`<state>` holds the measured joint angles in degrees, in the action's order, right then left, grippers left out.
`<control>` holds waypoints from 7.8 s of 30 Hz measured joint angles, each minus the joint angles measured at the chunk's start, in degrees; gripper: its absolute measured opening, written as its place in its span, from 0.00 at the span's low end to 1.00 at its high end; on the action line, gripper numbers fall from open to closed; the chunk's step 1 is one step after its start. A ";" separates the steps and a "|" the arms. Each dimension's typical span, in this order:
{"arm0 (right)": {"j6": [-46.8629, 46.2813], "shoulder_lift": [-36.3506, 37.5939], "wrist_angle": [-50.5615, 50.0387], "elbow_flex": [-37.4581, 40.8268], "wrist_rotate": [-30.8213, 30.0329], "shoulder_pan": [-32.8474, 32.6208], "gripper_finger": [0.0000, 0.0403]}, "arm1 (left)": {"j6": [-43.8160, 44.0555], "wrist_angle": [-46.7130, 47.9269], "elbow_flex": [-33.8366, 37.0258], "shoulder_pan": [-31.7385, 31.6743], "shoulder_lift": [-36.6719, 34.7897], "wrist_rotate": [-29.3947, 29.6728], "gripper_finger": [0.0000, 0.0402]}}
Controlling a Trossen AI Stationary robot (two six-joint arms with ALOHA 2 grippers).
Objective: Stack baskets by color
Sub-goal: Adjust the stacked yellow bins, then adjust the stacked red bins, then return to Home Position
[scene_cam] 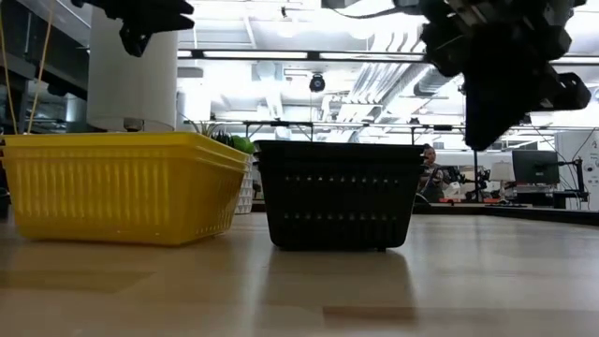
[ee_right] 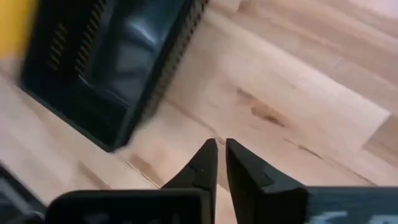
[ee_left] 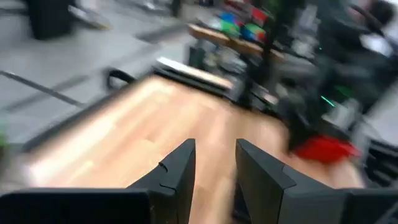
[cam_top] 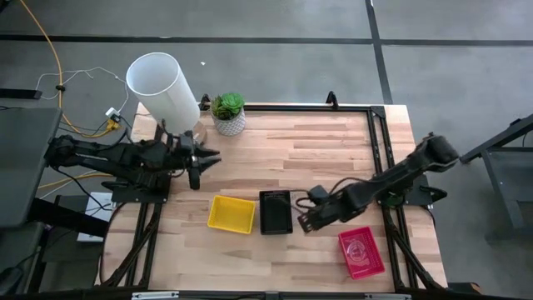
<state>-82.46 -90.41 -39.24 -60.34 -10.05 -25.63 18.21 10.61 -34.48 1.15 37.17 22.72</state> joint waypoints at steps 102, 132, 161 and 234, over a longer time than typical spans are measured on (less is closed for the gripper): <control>-25.91 -1.80 -22.66 3.10 9.50 -9.17 0.00 | 11.66 4.07 -0.02 4.48 11.14 -8.57 0.00; 9.51 29.97 -14.43 13.68 -9.41 2.22 0.00 | 7.93 -3.32 -1.46 4.34 10.77 -15.46 0.00; 49.28 41.94 33.83 17.25 -19.23 11.89 0.00 | -3.41 -9.71 6.26 -1.90 -12.07 -16.94 0.00; 56.22 85.54 42.53 54.65 5.62 27.92 0.00 | 2.61 -11.73 33.79 -5.09 -36.34 -18.03 0.00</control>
<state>-26.24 -4.87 3.29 -5.69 -4.43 2.29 20.82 -1.13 -0.69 -3.95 0.83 4.69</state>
